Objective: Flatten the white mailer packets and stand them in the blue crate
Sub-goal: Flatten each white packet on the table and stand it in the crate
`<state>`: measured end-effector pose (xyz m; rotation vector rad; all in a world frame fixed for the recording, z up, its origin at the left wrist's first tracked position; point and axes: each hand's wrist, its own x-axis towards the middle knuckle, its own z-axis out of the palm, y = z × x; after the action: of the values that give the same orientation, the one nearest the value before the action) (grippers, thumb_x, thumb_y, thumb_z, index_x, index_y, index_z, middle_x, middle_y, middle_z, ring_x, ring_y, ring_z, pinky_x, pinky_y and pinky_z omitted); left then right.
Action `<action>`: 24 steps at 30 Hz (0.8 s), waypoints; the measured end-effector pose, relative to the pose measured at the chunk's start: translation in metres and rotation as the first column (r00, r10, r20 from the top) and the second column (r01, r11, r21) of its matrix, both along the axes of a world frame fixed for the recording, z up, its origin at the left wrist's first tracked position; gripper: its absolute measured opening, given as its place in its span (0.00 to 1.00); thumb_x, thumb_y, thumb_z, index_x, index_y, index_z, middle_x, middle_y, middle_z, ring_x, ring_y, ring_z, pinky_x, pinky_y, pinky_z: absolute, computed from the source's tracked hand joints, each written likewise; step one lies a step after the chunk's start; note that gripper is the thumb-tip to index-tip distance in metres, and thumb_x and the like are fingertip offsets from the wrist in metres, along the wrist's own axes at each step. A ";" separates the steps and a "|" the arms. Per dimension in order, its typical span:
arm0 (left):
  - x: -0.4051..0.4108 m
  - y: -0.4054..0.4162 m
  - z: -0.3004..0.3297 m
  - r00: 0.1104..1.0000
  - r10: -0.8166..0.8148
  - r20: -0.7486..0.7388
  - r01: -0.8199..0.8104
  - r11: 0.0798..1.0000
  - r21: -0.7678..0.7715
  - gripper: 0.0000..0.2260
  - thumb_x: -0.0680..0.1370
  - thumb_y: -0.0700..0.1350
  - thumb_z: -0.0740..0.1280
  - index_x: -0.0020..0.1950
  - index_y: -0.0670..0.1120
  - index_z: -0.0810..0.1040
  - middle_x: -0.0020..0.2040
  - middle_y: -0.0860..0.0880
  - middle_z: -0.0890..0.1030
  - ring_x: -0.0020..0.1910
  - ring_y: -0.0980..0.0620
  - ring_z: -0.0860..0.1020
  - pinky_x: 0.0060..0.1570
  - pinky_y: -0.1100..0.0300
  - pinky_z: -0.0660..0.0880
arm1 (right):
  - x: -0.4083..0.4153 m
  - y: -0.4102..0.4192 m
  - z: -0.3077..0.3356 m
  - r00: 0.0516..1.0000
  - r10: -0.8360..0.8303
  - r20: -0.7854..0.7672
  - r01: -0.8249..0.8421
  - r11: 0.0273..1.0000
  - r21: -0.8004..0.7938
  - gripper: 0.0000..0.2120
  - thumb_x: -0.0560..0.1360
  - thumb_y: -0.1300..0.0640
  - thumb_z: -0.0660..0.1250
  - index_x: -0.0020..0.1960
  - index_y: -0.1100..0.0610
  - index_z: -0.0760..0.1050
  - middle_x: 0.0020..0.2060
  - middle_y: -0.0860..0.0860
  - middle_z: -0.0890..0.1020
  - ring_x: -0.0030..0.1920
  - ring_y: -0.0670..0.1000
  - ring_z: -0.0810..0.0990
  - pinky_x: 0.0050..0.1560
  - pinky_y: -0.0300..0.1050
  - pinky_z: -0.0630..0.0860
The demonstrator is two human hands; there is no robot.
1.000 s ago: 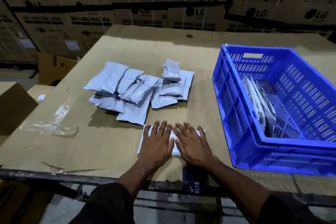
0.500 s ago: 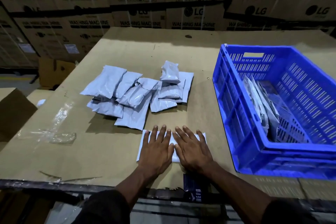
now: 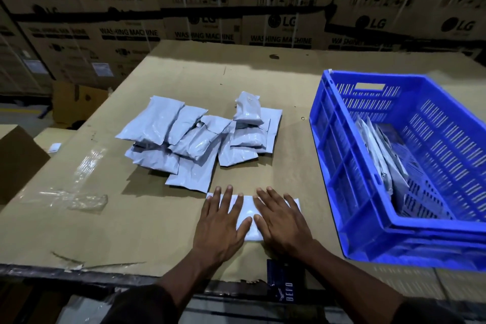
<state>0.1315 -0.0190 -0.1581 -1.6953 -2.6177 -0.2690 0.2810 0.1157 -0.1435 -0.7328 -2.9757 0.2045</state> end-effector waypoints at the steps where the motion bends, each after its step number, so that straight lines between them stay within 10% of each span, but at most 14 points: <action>1: 0.001 -0.001 -0.001 1.000 0.005 0.001 -0.005 1.000 -0.005 0.33 0.85 0.65 0.44 0.77 0.47 0.73 0.79 0.42 0.68 0.78 0.34 0.65 0.74 0.41 0.57 | 0.001 0.000 -0.001 1.000 0.006 0.006 -0.006 1.000 -0.019 0.29 0.84 0.42 0.43 0.73 0.53 0.72 0.75 0.50 0.68 0.75 0.52 0.67 0.73 0.55 0.57; 7: 0.001 -0.003 0.003 0.999 0.043 0.017 -0.042 0.998 -0.045 0.32 0.84 0.66 0.44 0.77 0.51 0.73 0.79 0.44 0.68 0.75 0.31 0.68 0.72 0.39 0.57 | 0.005 0.012 0.017 0.998 0.022 0.063 -0.009 0.980 -0.197 0.38 0.75 0.33 0.29 0.81 0.42 0.52 0.81 0.42 0.47 0.80 0.48 0.44 0.78 0.55 0.43; 24: 0.001 -0.007 0.001 0.999 -0.041 0.005 0.041 0.997 -0.064 0.27 0.86 0.62 0.44 0.78 0.54 0.70 0.80 0.45 0.68 0.76 0.30 0.66 0.72 0.37 0.56 | 0.010 0.004 0.019 0.991 0.024 0.130 -0.018 0.999 -0.050 0.30 0.79 0.35 0.31 0.80 0.39 0.43 0.80 0.40 0.42 0.80 0.51 0.40 0.74 0.68 0.39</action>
<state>0.1320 -0.0256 -0.1573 -1.7714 -2.6239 -0.1905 0.2910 0.1197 -0.1247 -0.7484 -3.1133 0.2401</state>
